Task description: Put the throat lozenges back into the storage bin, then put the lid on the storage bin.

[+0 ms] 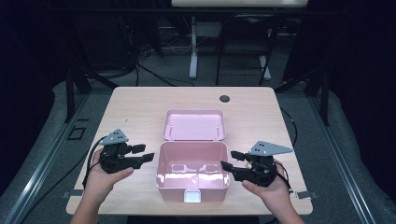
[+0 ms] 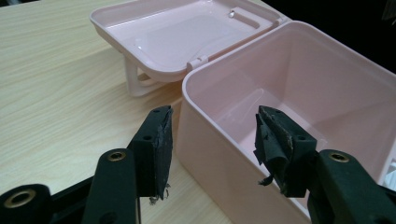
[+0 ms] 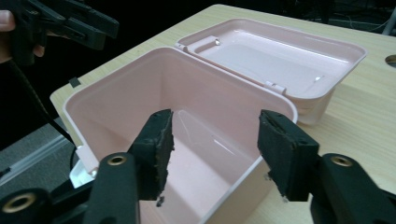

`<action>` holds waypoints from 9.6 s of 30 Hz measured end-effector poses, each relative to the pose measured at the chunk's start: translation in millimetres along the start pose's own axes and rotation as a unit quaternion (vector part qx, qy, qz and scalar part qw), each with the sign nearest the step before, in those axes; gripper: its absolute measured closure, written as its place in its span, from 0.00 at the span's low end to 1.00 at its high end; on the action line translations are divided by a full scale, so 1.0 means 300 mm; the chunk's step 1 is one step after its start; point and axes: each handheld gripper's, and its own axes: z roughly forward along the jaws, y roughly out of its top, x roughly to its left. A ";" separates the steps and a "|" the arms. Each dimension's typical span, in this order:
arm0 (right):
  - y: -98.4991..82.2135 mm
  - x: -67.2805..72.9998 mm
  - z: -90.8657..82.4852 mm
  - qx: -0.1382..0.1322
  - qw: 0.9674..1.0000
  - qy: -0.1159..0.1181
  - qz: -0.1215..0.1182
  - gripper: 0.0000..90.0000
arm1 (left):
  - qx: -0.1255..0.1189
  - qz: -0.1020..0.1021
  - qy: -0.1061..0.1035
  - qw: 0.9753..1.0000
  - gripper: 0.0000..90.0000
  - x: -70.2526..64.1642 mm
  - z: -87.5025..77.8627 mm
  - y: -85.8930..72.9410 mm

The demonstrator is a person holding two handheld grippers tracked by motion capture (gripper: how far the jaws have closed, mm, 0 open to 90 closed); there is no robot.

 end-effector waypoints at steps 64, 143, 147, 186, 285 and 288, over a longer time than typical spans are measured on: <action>-0.001 -0.353 0.114 0.241 0.963 -0.120 0.016 0.18 | 0.017 0.019 0.002 1.000 0.41 -0.041 -0.023 -0.008; -0.112 -0.443 0.258 0.416 0.897 -0.140 0.054 0.15 | 0.027 0.005 0.002 1.000 0.43 -0.006 -0.027 -0.022; -0.123 -0.445 0.265 0.425 0.892 -0.143 0.058 0.15 | 0.028 0.006 0.002 1.000 0.43 -0.005 -0.028 -0.022; -0.154 -0.458 0.300 0.462 0.875 -0.134 0.062 0.21 | 0.035 0.005 0.004 0.999 0.43 -0.002 -0.025 -0.024; 0.207 -0.236 0.212 0.470 0.877 -0.097 -0.034 0.22 | 0.029 0.015 -0.005 0.999 0.43 -0.015 -0.019 -0.020; 0.214 -0.223 0.210 0.471 0.877 -0.089 -0.041 0.22 | 0.030 0.014 -0.006 0.999 0.43 -0.013 -0.020 -0.020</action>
